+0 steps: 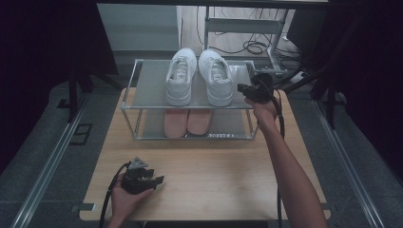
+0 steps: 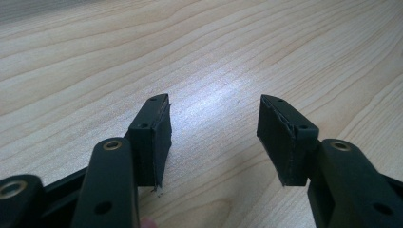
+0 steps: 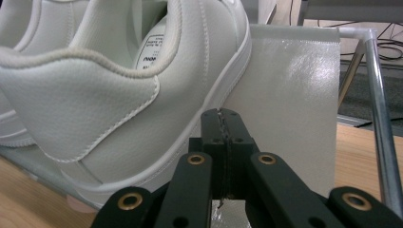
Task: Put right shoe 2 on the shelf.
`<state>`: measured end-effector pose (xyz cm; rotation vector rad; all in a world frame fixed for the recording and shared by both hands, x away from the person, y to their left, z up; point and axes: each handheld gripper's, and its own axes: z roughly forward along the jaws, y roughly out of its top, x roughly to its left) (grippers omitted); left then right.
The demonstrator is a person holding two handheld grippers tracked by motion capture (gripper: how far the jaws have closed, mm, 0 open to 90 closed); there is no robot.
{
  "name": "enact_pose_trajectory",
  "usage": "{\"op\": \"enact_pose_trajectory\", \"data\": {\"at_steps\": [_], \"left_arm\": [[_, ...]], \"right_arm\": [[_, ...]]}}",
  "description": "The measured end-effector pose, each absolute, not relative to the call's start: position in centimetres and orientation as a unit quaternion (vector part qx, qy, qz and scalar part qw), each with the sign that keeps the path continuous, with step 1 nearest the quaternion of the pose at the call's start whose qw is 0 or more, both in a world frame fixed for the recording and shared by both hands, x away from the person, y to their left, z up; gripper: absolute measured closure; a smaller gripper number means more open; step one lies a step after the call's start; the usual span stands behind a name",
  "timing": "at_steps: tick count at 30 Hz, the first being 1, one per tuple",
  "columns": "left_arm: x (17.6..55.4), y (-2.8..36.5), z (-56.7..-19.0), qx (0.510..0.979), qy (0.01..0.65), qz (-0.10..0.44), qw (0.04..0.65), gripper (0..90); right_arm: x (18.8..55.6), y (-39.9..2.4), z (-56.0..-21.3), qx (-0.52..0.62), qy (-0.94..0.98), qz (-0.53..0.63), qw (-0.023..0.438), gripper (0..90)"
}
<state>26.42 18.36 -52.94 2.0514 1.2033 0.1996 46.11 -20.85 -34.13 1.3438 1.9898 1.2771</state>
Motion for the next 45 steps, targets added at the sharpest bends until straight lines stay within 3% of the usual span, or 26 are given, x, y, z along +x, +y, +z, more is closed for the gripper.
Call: {"op": "enact_pose_trajectory", "data": {"at_steps": [45], "left_arm": [[26.4, 18.3, -52.9, 0.797, 0.47, 0.077, 0.372, 46.0]], "right_arm": [[45.3, -15.9, -34.8, 0.455, 0.735, 0.461, 0.199, 90.0]]}}
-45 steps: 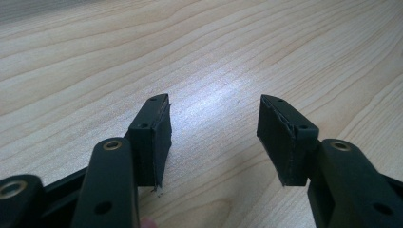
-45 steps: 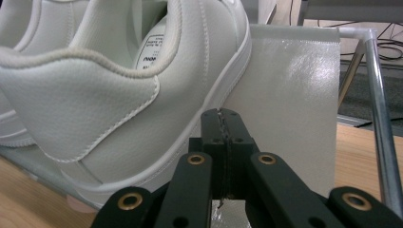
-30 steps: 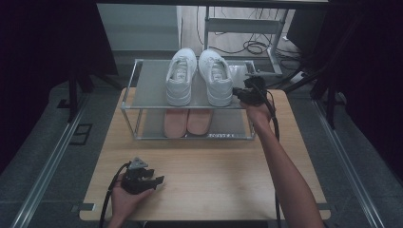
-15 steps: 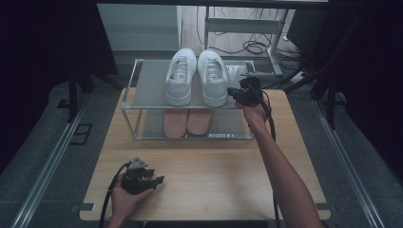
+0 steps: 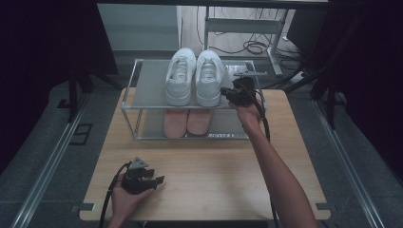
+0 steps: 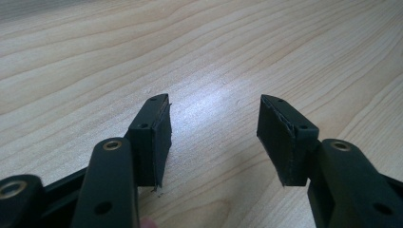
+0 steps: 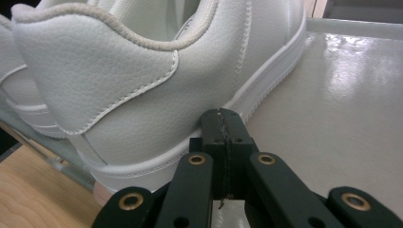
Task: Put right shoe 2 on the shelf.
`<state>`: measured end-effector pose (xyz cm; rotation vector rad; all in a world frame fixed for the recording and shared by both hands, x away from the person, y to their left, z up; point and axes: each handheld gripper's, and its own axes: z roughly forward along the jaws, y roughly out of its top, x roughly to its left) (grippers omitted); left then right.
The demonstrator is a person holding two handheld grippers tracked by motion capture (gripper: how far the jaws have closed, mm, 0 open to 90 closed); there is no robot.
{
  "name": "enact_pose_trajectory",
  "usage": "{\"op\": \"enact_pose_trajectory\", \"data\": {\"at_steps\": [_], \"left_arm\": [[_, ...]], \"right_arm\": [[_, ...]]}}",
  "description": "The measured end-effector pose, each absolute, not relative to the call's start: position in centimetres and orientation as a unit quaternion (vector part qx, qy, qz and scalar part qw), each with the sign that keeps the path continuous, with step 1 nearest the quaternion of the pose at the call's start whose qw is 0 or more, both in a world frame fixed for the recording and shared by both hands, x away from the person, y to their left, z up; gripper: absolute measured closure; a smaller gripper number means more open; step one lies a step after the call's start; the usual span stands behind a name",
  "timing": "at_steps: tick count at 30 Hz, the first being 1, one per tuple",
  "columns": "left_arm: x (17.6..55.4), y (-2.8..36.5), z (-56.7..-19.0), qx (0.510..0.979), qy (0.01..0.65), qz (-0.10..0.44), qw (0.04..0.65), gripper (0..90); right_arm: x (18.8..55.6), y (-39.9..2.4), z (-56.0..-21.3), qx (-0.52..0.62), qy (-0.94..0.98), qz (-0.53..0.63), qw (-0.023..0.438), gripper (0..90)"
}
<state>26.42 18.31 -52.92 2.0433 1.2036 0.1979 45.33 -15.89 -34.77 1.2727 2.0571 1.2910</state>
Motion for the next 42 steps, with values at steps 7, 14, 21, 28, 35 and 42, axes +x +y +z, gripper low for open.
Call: {"op": "enact_pose_trajectory", "data": {"at_steps": [7, 14, 21, 28, 35, 42], "left_arm": [[26.4, 18.3, -52.9, 0.798, 0.469, 0.077, 0.372, 46.0], [26.4, 18.2, -52.9, 0.798, 0.468, 0.077, 0.372, 46.0], [26.4, 18.3, -52.9, 0.797, 0.469, 0.077, 0.373, 46.0], [26.4, 18.3, -52.9, 0.795, 0.471, 0.077, 0.374, 46.0], [26.4, 18.3, -52.9, 0.798, 0.468, 0.077, 0.372, 46.0], [26.4, 18.1, -52.9, 0.797, 0.471, 0.076, 0.37, 46.0]], "right_arm": [[45.1, -15.3, -34.8, 0.45, 0.737, 0.462, 0.202, 90.0], [44.9, -14.5, -34.8, 0.443, 0.741, 0.466, 0.196, 90.0], [44.8, -14.9, -34.8, 0.441, 0.74, 0.47, 0.196, 90.0], [43.8, -15.5, -34.3, 0.426, 0.741, 0.479, 0.199, 89.9], [41.8, -17.4, -34.6, 0.41, 0.74, 0.496, 0.197, 89.7], [39.4, -20.0, -35.8, 0.4, 0.742, 0.504, 0.189, 89.1]]}}
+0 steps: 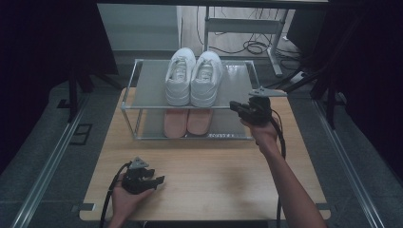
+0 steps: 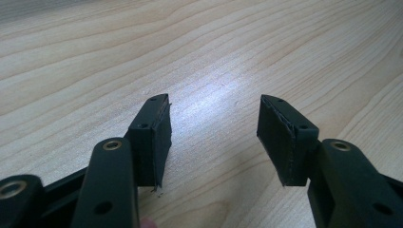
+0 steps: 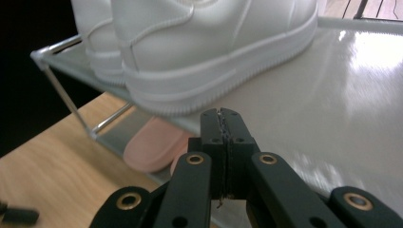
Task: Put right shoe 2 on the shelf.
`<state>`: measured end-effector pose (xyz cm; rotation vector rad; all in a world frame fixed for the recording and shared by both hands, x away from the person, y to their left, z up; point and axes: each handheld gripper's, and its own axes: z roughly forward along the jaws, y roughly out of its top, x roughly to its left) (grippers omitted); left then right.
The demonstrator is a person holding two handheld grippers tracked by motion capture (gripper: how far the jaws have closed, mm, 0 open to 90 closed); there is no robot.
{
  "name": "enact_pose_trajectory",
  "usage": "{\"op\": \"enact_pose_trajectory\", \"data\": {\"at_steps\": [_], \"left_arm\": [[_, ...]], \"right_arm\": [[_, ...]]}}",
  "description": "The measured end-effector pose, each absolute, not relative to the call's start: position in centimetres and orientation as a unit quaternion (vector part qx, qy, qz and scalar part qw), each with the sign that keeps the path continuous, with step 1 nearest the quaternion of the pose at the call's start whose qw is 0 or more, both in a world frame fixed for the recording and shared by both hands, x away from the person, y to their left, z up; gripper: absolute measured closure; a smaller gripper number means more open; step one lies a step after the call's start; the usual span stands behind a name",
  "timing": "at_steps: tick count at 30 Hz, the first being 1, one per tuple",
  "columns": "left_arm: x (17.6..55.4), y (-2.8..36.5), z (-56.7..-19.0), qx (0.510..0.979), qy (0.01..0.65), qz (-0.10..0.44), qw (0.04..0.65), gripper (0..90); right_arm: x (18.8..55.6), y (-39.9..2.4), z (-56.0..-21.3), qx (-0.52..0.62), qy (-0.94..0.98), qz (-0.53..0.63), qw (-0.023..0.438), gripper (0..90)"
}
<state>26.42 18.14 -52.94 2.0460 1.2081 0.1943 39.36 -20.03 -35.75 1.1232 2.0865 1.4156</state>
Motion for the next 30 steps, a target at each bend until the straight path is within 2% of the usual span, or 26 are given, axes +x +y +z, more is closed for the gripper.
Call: {"op": "enact_pose_trajectory", "data": {"at_steps": [10, 15, 22, 30], "left_arm": [[26.5, 18.0, -53.0, 0.797, 0.472, 0.076, 0.369, 46.0], [26.5, 18.1, -53.0, 0.799, 0.471, 0.076, 0.367, 46.0], [26.5, 18.1, -52.9, 0.798, 0.471, 0.075, 0.368, 46.0], [26.5, 18.0, -53.0, 0.799, 0.472, 0.074, 0.366, 45.9]], "right_arm": [[35.7, -23.6, -38.7, 0.387, 0.747, 0.511, 0.178, 89.1], [33.8, -24.5, -40.7, 0.376, 0.757, 0.505, 0.177, 85.9], [31.8, -25.5, -43.8, 0.365, 0.776, 0.489, 0.162, 61.7], [31.1, -26.4, -47.0, 0.375, 0.787, 0.467, 0.15, 50.2]]}}
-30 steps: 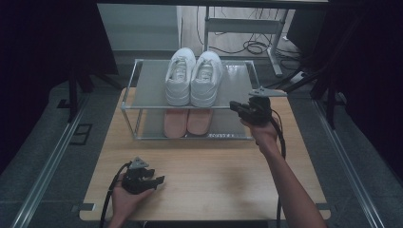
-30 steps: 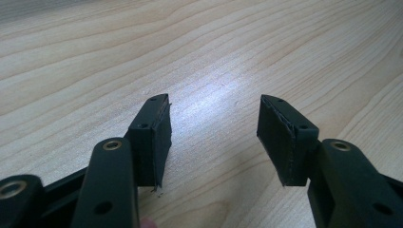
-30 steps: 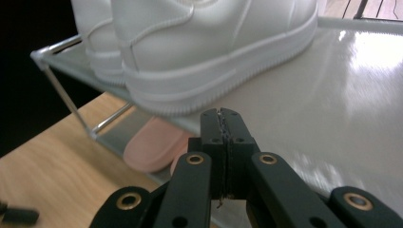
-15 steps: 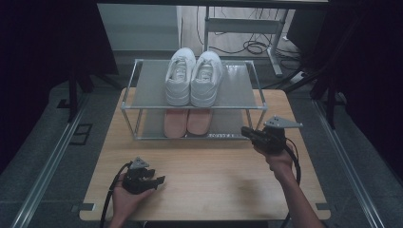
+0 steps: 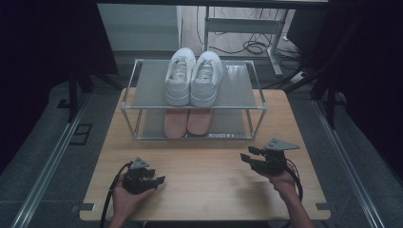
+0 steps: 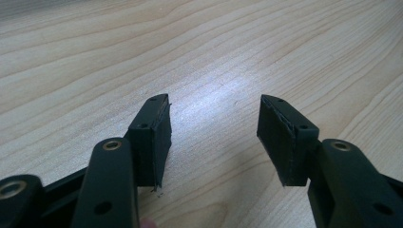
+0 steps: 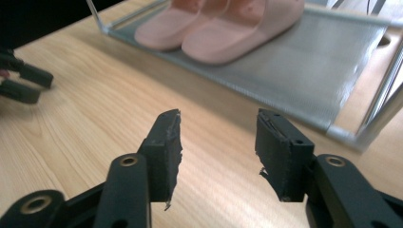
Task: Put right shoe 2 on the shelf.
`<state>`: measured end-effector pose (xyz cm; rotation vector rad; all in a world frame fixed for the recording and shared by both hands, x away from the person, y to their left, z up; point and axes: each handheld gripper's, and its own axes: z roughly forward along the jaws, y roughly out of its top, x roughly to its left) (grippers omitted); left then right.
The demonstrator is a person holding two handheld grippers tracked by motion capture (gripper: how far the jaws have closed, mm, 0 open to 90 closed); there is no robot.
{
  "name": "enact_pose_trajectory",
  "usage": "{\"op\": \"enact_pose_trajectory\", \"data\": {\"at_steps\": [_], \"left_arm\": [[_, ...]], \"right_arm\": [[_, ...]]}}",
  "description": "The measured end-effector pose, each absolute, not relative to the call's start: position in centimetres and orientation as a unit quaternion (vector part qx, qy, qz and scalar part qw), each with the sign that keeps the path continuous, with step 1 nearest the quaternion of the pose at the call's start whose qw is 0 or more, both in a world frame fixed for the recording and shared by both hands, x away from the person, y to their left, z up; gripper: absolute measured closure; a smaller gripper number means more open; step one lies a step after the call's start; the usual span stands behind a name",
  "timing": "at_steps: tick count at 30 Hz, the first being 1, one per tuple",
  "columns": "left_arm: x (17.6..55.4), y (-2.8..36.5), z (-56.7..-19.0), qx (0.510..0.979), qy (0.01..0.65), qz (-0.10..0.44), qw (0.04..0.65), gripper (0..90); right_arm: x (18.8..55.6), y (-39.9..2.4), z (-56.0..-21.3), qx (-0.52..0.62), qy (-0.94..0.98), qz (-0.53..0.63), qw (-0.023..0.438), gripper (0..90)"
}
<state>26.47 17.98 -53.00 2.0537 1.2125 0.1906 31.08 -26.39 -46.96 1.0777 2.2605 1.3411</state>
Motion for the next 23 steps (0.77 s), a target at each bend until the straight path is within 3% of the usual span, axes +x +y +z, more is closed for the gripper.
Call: {"op": "enact_pose_trajectory", "data": {"at_steps": [10, 23], "left_arm": [[26.4, 18.0, -53.0, 0.799, 0.472, 0.076, 0.366, 45.9], [26.5, 18.0, -52.9, 0.797, 0.474, 0.077, 0.367, 45.9]], "right_arm": [[30.8, -26.2, -50.3, 0.383, 0.805, 0.428, 0.145, 41.8], [30.6, -26.4, -50.4, 0.387, 0.795, 0.438, 0.159, 41.8]]}}
